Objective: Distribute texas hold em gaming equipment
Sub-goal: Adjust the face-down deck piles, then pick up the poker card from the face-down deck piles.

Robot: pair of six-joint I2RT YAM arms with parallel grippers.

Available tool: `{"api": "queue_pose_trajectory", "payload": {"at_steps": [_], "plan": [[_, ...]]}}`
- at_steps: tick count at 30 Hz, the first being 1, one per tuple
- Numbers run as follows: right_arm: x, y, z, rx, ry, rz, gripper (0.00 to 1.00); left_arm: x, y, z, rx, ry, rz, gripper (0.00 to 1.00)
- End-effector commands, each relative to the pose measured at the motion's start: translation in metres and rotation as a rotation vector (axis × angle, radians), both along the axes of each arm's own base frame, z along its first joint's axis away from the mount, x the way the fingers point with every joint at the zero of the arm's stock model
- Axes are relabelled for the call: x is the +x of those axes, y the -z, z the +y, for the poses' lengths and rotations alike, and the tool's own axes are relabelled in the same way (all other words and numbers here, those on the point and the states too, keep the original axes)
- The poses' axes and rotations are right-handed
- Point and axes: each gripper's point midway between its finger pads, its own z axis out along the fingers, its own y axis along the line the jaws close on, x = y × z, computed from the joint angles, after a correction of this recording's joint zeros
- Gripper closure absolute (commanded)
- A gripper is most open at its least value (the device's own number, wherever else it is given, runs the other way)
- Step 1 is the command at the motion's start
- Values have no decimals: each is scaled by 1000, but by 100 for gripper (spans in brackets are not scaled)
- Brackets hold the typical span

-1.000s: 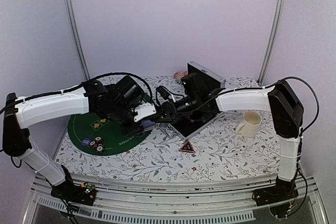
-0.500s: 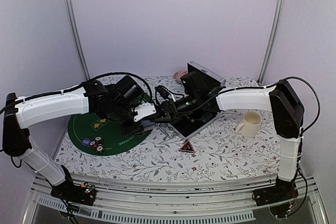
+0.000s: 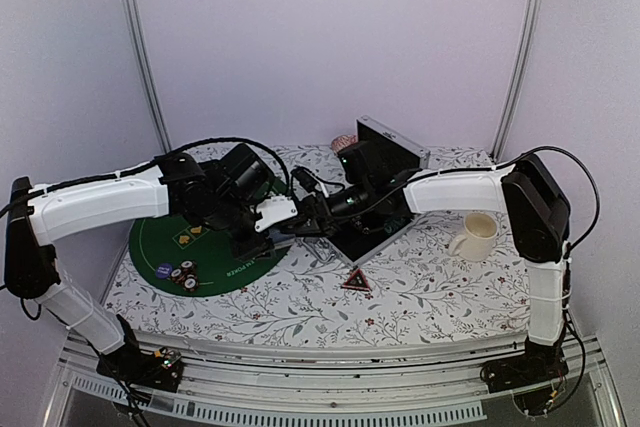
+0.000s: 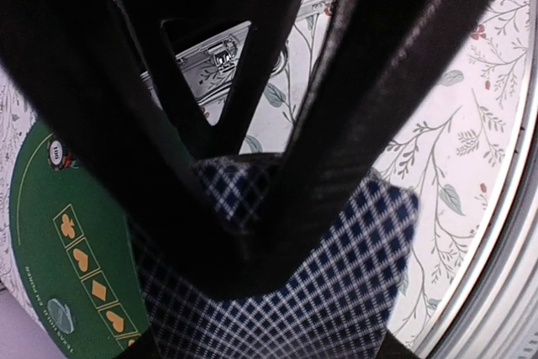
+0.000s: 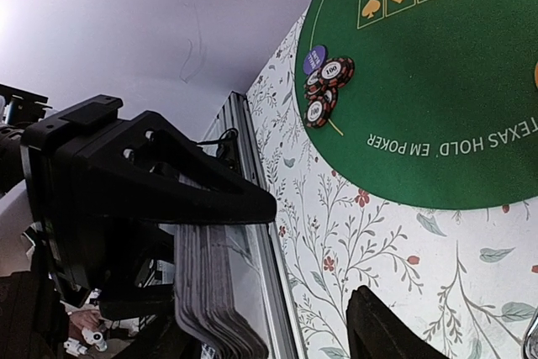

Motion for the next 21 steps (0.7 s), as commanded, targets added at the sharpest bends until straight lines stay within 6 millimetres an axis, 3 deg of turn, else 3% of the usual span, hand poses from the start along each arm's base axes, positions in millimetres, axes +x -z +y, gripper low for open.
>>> {"api": "queue_pose_trajectory", "payload": {"at_steps": [1, 14, 21], "plan": [[5, -4, -13, -9, 41, -26, 43, 5, -10, 1, -29, -13, -25, 51], [5, -21, -21, 4, 56, -57, 57, 6, -8, 2, -22, -17, -26, 52], [3, -29, -22, 18, 47, -61, 78, 6, -4, 3, -13, -18, -21, 52]]}}
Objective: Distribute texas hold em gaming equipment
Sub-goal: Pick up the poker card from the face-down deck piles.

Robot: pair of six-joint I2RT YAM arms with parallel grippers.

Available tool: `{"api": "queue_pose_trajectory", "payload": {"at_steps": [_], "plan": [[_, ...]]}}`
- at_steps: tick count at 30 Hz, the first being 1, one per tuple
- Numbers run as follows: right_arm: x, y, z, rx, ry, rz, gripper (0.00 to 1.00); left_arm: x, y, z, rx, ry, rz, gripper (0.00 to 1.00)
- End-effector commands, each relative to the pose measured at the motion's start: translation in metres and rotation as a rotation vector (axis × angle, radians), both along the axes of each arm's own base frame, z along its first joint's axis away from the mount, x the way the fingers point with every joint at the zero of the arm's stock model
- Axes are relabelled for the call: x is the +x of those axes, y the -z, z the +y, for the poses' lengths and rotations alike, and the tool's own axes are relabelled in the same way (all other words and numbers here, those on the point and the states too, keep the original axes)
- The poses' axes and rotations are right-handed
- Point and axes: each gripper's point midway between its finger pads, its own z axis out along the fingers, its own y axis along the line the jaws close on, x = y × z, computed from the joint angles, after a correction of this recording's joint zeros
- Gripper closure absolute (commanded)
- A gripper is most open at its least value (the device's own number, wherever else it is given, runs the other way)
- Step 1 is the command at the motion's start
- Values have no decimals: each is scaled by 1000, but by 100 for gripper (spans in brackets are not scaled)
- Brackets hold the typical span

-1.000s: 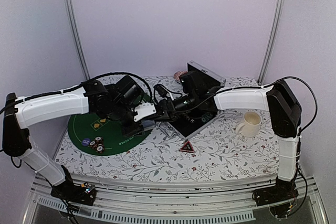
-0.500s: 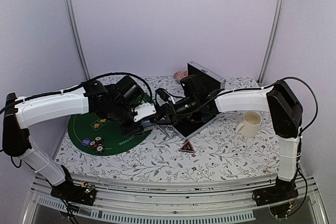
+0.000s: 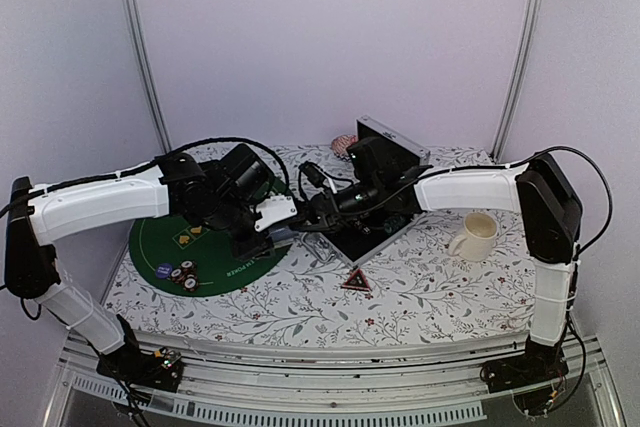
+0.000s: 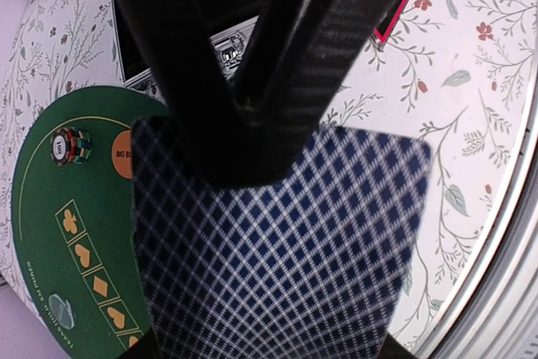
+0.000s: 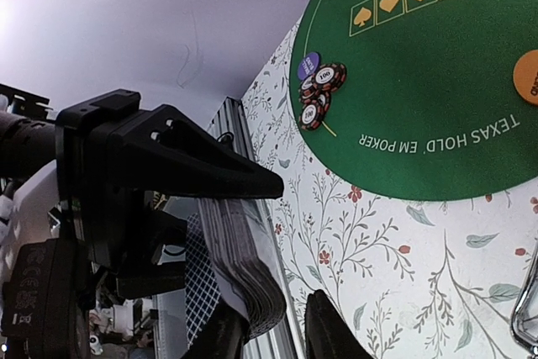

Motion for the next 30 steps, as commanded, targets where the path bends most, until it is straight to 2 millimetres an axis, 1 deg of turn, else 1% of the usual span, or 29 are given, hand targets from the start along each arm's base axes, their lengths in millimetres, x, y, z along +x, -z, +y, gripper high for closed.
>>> {"api": "queue_pose_trajectory", "payload": {"at_steps": [1, 2, 3, 7, 16, 20, 24, 30], "plan": [[-2, -23, -5, 30, 2, -32, 80, 4, -4, 2, -18, -14, -14, 52], [-2, -24, -5, 32, 0, -31, 86, 4, -4, 2, -17, -15, -13, 52], [-3, -24, -5, 32, -3, -29, 89, 4, -3, 3, -15, -14, -14, 52], [-3, -27, -6, 34, 0, -32, 96, 4, 0, 5, -5, -17, -10, 52], [-3, -28, -11, 11, 10, -52, 98, 2, 7, 8, 8, -20, 0, 52], [-5, -31, -14, 8, 10, -60, 98, 2, 6, 9, 6, -25, -1, 52], [-3, -38, -20, 16, 18, -78, 98, 2, 7, 10, 6, -29, 0, 52], [1, -41, -29, 14, 39, -80, 98, 2, 6, 11, 1, -36, 2, 52]]}}
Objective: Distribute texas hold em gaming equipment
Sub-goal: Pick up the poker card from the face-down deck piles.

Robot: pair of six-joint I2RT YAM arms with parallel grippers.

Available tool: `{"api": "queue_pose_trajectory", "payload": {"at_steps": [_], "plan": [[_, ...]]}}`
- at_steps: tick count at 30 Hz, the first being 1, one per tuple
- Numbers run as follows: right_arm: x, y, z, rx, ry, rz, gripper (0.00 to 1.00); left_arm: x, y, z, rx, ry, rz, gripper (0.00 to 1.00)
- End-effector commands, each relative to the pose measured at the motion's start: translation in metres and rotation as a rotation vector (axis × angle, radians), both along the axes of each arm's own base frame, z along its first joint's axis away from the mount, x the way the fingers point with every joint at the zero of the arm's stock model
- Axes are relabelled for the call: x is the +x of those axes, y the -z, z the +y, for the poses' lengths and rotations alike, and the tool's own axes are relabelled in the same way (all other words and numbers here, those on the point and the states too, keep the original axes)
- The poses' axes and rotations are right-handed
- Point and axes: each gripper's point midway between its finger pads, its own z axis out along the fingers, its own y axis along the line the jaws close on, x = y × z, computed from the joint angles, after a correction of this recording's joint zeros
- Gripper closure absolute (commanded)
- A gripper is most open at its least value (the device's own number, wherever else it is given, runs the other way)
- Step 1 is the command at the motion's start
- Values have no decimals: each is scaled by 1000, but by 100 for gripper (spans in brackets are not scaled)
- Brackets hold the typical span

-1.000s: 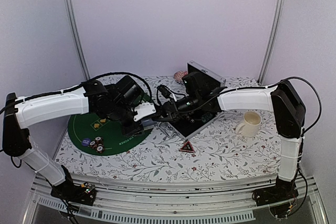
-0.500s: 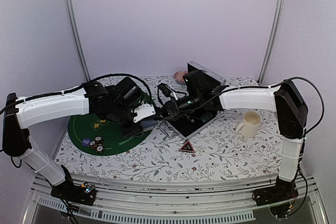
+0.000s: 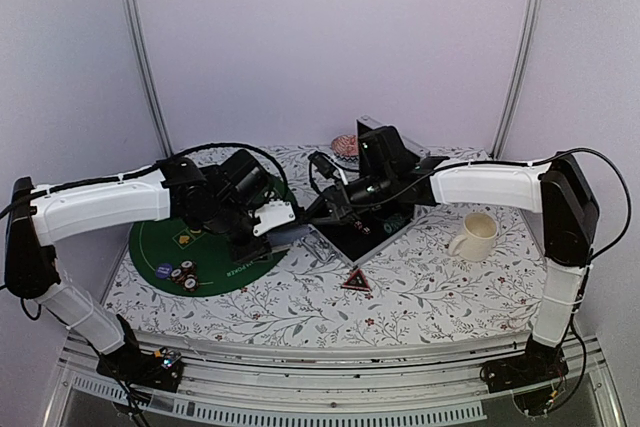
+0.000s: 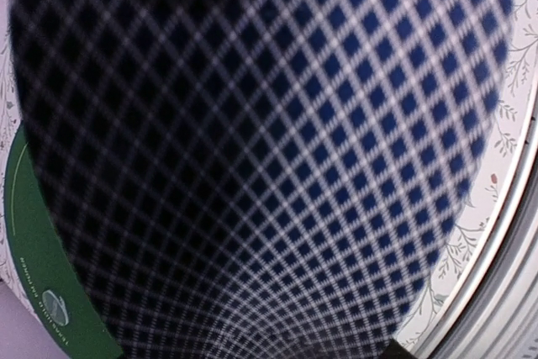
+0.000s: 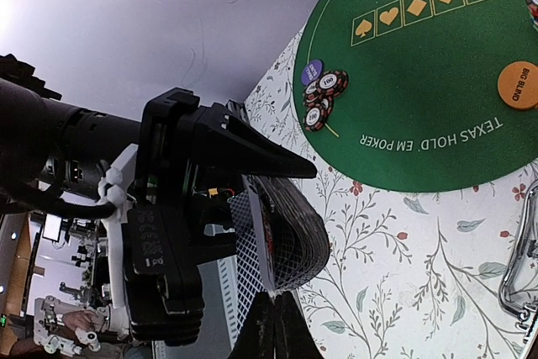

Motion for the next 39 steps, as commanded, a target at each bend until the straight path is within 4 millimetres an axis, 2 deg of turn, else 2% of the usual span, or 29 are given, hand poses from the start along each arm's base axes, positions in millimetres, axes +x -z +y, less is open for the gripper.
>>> {"api": "queue_pose_trajectory", "payload": {"at_steps": [1, 19, 33, 36, 39], "plan": [[6, -16, -12, 17, 30, -40, 98, 4, -5, 5, -20, -27, -11, 52], [19, -22, -27, 17, 78, -45, 98, 4, -3, 9, -20, -37, -6, 52], [44, -18, -58, -16, 207, -33, 98, 1, 0, 7, -33, -27, 10, 52], [49, -16, -68, -26, 239, -27, 98, -1, 7, 4, -33, -13, 23, 52], [54, -15, -78, -35, 271, -26, 98, -1, 27, 4, 2, -9, 46, 52]]}}
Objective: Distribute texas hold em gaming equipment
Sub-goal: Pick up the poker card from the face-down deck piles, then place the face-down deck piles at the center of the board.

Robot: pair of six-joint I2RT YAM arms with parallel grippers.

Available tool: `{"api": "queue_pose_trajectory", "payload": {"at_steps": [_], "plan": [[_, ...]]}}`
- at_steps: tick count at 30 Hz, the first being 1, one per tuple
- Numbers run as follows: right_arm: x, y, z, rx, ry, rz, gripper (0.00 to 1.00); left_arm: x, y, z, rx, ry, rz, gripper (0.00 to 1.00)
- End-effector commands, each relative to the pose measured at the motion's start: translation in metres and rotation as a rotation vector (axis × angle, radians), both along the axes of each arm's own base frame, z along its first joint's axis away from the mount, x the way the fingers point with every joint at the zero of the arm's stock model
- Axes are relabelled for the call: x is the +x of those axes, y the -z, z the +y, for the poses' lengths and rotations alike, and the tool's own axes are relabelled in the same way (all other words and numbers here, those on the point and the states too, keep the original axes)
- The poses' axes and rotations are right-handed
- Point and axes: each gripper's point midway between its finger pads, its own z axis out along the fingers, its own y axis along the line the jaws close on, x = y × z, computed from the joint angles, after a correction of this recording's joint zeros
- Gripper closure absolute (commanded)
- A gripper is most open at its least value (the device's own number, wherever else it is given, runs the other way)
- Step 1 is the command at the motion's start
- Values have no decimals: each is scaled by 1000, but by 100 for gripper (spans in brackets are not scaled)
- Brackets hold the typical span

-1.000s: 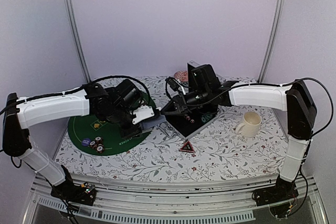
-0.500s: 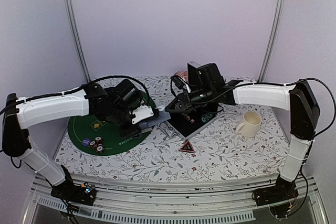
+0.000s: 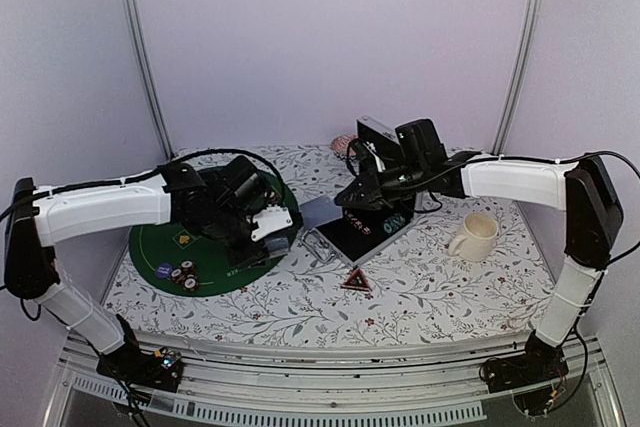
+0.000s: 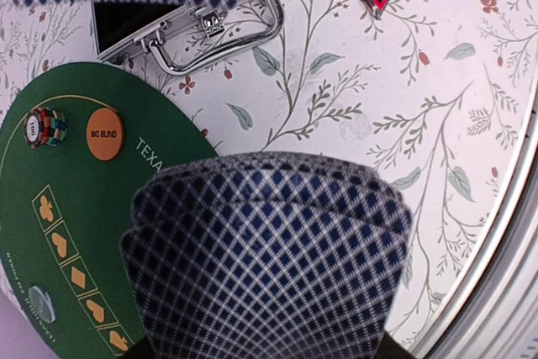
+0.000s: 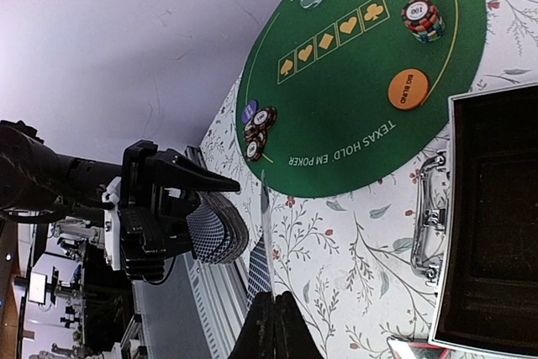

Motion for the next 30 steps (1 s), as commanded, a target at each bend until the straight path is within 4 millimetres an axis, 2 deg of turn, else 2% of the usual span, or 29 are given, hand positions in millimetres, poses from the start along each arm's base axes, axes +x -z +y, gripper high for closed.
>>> {"api": "queue_pose_trajectory", "payload": {"at_steps": [1, 7, 13, 17, 23, 28, 30], "plan": [[8, -12, -20, -3, 71, -25, 98, 2, 23, -4, 6, 3, 33, 53], [12, -14, -36, -38, 120, -44, 98, -8, 65, -21, 21, 51, 117, 55], [10, -11, -41, -62, 129, -47, 98, -18, 102, -23, 91, 83, 168, 55], [11, -11, -41, -62, 128, -46, 98, -30, 112, -29, 90, 117, 206, 50], [11, -11, -41, -65, 126, -48, 98, -40, 124, -27, 119, 144, 229, 39], [10, -11, -41, -66, 124, -46, 98, -43, 125, -28, 116, 152, 234, 31], [10, -12, -41, -65, 123, -47, 98, -42, 121, -27, 114, 150, 220, 25]]}}
